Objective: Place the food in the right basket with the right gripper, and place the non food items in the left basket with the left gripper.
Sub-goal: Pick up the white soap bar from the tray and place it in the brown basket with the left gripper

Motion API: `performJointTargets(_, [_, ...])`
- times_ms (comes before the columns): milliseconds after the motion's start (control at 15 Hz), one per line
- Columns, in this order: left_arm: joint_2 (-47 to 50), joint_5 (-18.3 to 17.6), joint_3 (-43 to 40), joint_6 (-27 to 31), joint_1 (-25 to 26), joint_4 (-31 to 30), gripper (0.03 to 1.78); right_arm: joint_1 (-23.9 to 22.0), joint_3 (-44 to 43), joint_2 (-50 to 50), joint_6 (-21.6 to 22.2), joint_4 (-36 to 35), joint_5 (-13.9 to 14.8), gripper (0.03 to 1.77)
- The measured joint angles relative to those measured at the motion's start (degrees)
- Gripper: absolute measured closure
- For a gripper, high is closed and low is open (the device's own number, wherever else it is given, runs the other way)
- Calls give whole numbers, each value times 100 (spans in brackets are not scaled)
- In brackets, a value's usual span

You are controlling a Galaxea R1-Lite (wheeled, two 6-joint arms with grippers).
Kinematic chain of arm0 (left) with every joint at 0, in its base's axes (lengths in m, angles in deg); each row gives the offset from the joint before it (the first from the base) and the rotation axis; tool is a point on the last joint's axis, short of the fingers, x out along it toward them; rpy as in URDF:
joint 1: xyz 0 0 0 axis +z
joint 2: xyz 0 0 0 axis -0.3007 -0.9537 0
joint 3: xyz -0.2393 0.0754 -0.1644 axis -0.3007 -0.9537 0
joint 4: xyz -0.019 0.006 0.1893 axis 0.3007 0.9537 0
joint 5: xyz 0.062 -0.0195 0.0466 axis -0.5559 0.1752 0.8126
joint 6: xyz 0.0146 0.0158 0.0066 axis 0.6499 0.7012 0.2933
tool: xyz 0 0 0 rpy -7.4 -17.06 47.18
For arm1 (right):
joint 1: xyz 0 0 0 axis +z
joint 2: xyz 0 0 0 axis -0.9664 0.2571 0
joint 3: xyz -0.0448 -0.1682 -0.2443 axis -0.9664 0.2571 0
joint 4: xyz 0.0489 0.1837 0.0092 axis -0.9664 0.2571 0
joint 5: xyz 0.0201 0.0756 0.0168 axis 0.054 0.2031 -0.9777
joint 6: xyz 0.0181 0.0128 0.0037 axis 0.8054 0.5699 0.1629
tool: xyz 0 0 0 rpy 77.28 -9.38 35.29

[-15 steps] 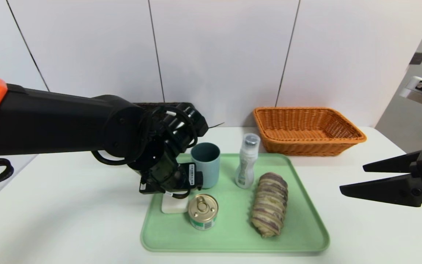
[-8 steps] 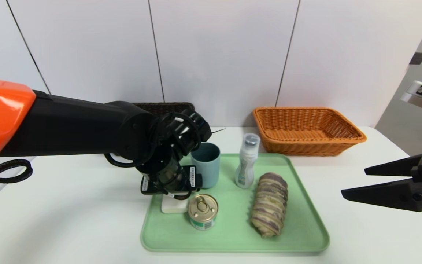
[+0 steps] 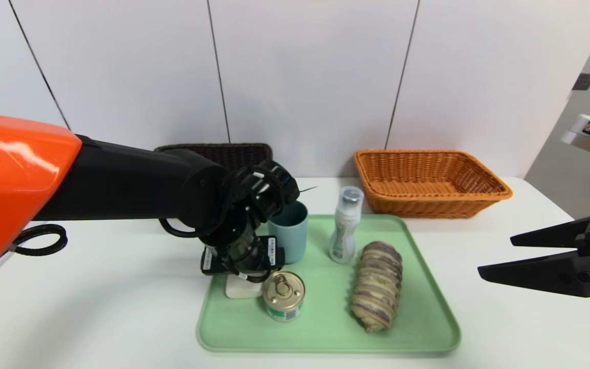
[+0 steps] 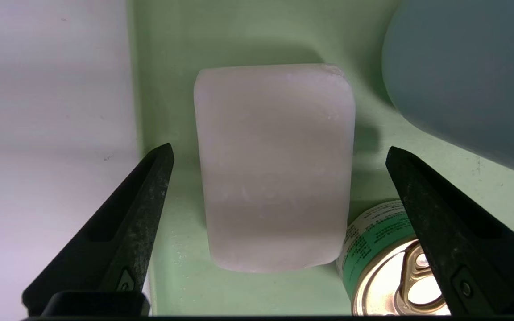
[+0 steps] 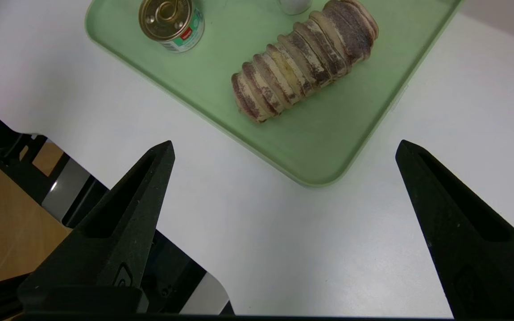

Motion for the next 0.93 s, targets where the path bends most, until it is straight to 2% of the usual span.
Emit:
performJointTargets(267, [-46, 0, 0, -5, 6, 1, 12, -7, 29, -30, 0, -6, 0, 9])
performJointTargets(333, [-52, 0, 0, -2, 6, 4, 21, -7, 30, -35, 0, -6, 0, 9])
performJointTargets(467, [-66, -2, 0, -2, 9, 4, 55, -7, 33, -41, -2, -9, 2, 9])
performJointTargets(600, [-73, -2, 0, -6, 9, 4, 79, -7, 33, -41, -6, -9, 0, 9])
performJointTargets(933, [-33, -2, 0, -2, 9, 34, 83, -7, 35, -41, -2, -9, -6, 9])
